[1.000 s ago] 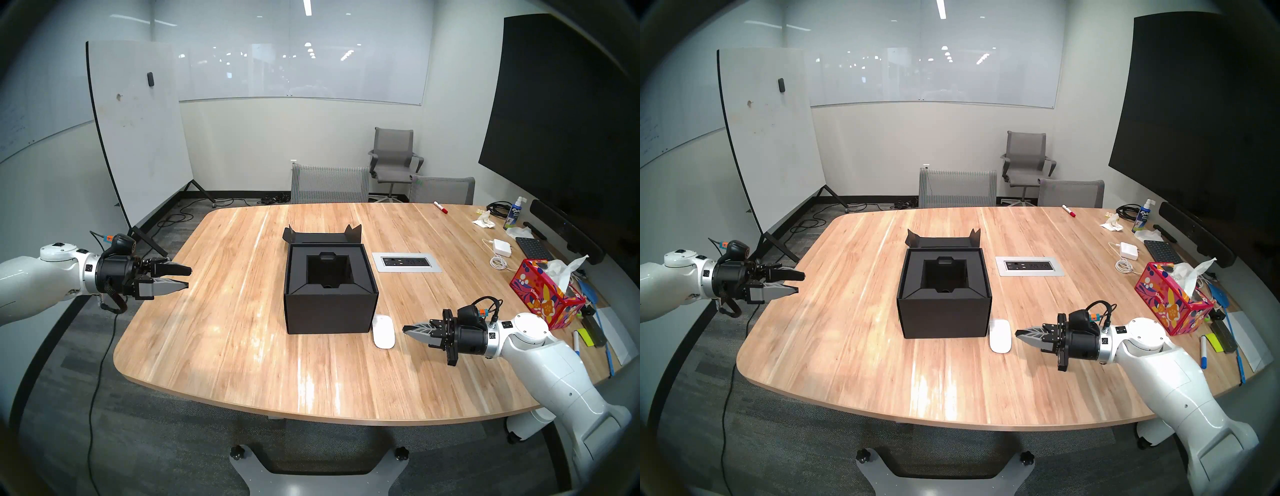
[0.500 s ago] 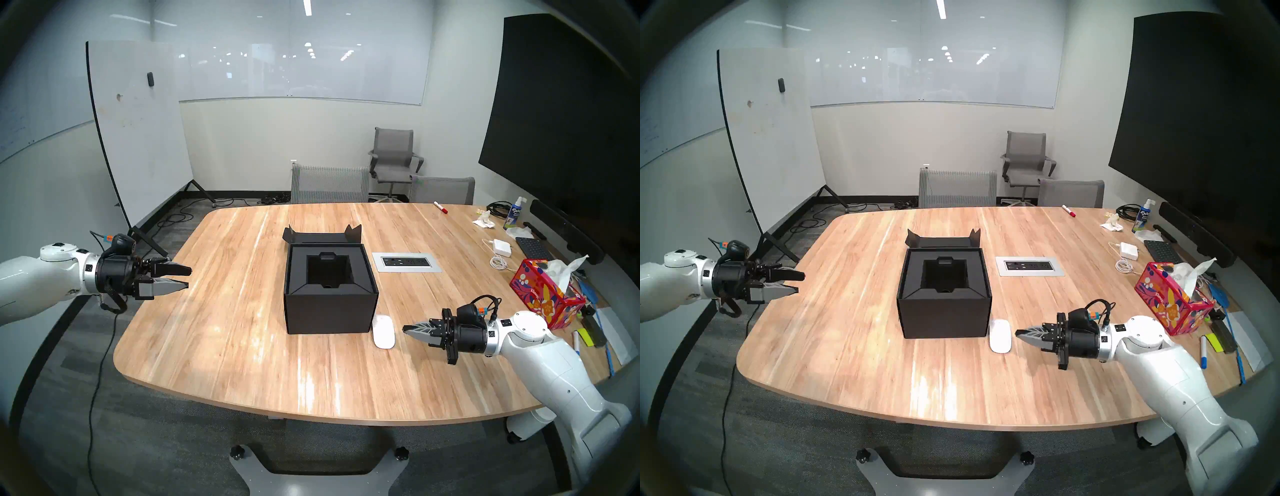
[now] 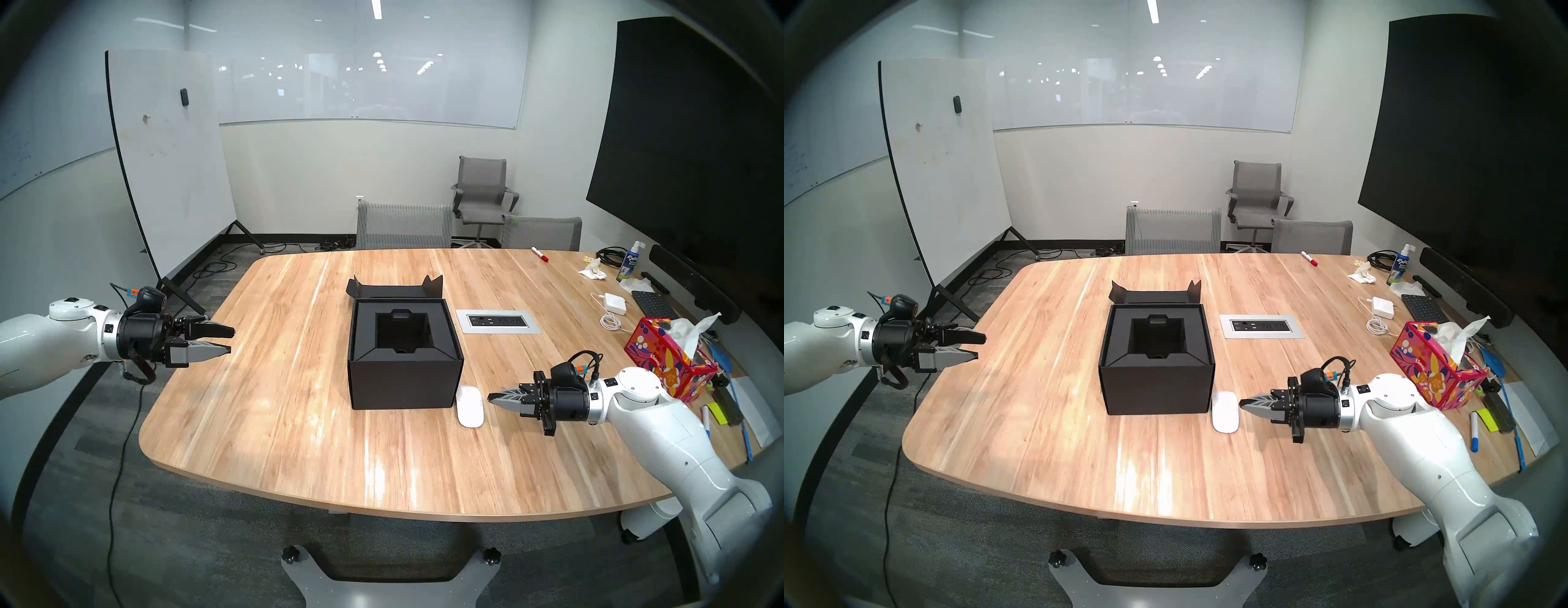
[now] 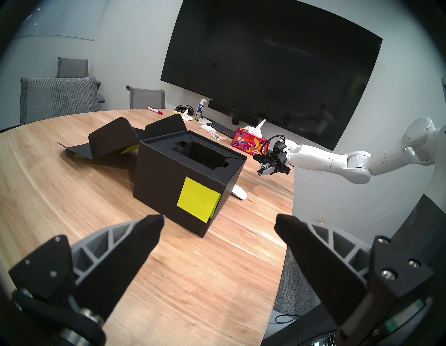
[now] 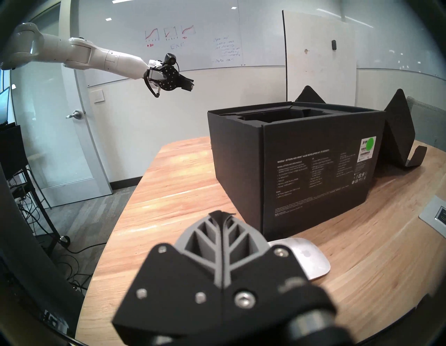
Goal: Open the box and place the mouse inside
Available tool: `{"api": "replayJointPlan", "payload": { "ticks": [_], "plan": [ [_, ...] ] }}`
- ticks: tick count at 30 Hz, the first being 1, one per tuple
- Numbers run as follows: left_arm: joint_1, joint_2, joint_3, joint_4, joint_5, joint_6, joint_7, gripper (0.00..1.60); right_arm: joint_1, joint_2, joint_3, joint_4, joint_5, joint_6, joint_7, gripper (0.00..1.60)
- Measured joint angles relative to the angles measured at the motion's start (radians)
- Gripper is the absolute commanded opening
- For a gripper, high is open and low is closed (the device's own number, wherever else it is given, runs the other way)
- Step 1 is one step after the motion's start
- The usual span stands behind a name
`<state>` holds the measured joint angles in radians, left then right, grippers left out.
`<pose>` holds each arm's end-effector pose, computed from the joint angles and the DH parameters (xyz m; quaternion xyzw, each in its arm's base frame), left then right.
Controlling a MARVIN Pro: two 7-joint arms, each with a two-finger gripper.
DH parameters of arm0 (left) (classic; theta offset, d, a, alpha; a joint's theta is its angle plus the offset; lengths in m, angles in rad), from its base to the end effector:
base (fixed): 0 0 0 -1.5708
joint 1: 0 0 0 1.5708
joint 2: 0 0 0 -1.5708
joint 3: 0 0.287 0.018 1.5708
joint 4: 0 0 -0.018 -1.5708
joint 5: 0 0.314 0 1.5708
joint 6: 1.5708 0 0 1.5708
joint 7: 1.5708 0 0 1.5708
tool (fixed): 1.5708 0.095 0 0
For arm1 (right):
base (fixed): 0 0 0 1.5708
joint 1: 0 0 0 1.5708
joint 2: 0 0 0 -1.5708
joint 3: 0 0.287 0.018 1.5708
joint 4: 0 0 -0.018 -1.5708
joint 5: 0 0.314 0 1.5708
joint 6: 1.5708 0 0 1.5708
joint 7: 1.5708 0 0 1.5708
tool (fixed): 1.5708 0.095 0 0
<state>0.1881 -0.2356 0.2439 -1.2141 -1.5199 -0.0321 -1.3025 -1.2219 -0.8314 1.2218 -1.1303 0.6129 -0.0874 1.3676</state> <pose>0.3943 0.2456 -0.1677 0.7091 -0.3448 0.4331 0.4367 0.4143 -0.1298 -0.2931 -0.6279 -0.4618 -0.4747 0.4088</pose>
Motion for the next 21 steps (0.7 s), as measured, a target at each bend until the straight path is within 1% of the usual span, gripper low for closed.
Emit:
{"api": "replayJointPlan", "payload": {
  "ticks": [13, 19, 21],
  "plan": [
    [0.000, 0.000, 0.000, 0.000, 0.000, 0.000, 0.000, 1.60, 0.100, -0.039, -0.036, 0.088, -0.005, 0.038, 0.069, 0.00],
    [0.000, 0.000, 0.000, 0.000, 0.000, 0.000, 0.000, 1.60, 0.143, -0.067, -0.054, 0.156, -0.006, 0.040, 0.100, 0.00],
    [0.000, 0.000, 0.000, 0.000, 0.000, 0.000, 0.000, 1.60, 0.162, -0.081, -0.065, 0.192, -0.006, 0.040, 0.108, 0.00]
  ]
}}
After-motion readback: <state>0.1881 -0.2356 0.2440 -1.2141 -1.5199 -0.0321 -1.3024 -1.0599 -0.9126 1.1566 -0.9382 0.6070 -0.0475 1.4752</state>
